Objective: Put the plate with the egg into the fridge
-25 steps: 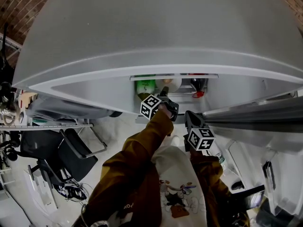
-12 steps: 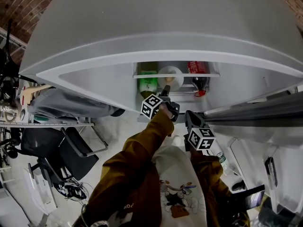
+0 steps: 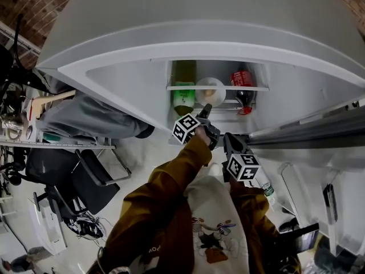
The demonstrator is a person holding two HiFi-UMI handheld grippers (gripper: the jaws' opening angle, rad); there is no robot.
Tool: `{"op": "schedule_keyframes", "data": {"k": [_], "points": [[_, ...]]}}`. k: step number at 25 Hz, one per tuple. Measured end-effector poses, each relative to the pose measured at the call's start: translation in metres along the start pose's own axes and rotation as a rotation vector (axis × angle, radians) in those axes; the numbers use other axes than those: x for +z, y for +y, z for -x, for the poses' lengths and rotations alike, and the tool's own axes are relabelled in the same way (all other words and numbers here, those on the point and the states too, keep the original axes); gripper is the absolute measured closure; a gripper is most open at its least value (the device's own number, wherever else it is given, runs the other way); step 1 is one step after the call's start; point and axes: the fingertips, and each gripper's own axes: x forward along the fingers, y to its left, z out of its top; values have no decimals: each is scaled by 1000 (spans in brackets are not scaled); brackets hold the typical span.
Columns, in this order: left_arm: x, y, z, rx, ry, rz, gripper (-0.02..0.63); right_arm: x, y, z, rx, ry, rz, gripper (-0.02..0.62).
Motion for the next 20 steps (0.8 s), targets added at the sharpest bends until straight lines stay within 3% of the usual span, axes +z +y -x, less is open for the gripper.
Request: {"op": "schedule_keyframes", "data": {"k": [3, 13, 20], "points": [[-6, -3, 7, -2, 24, -37, 365, -3, 2, 1, 1, -1, 1, 589], [-22, -39, 35, -67, 126, -282, 367, -3, 9, 2, -19, -17, 22, 589], [-32, -82, 59, -152, 158, -618, 377, 9, 8, 6, -50, -49, 48, 589]]}}
